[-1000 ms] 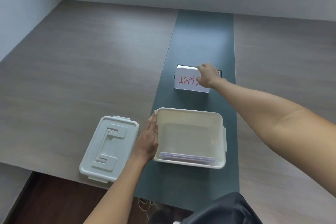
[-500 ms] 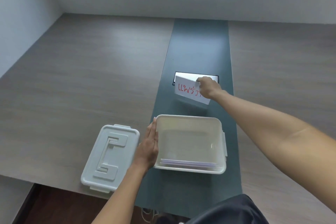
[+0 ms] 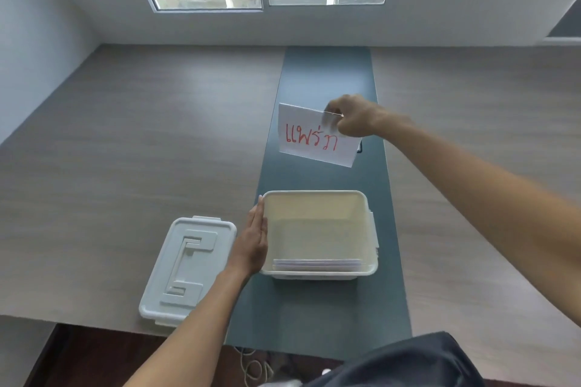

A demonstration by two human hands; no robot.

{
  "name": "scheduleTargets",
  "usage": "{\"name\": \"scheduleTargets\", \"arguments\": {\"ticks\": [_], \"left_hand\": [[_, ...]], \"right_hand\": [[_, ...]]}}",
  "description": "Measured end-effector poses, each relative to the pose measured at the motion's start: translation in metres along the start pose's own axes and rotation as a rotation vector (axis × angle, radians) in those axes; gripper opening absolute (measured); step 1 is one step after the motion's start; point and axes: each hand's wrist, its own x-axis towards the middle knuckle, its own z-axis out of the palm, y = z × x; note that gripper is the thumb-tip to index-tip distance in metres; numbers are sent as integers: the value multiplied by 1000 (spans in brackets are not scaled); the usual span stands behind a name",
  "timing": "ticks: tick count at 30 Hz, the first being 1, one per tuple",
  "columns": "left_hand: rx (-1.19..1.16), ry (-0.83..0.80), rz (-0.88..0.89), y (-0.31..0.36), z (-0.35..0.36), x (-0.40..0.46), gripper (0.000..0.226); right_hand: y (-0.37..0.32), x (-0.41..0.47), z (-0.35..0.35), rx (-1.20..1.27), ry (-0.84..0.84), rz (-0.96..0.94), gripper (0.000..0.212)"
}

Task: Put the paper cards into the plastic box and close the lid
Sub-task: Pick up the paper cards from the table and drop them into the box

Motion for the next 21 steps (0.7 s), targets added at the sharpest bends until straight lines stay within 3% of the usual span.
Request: {"name": "scheduleTargets", "arguments": {"ticks": [5,9,13,21], "left_hand": [[-8,-7,9,-2,0,-1,53],[-24,-3,4,-3,0,-1,54],[-29,-3,15,-6,-1,1,54],[-58,16,20,-5,1,0,54]], "right_hand": [[-15,-32,-1,-41,-94,-45,39],[-20,-53,10,-60,-244,-23,44],[-22,-68,26,-67,-401,-3,33],[-17,-78,70,-131,-533,1,34]]}}
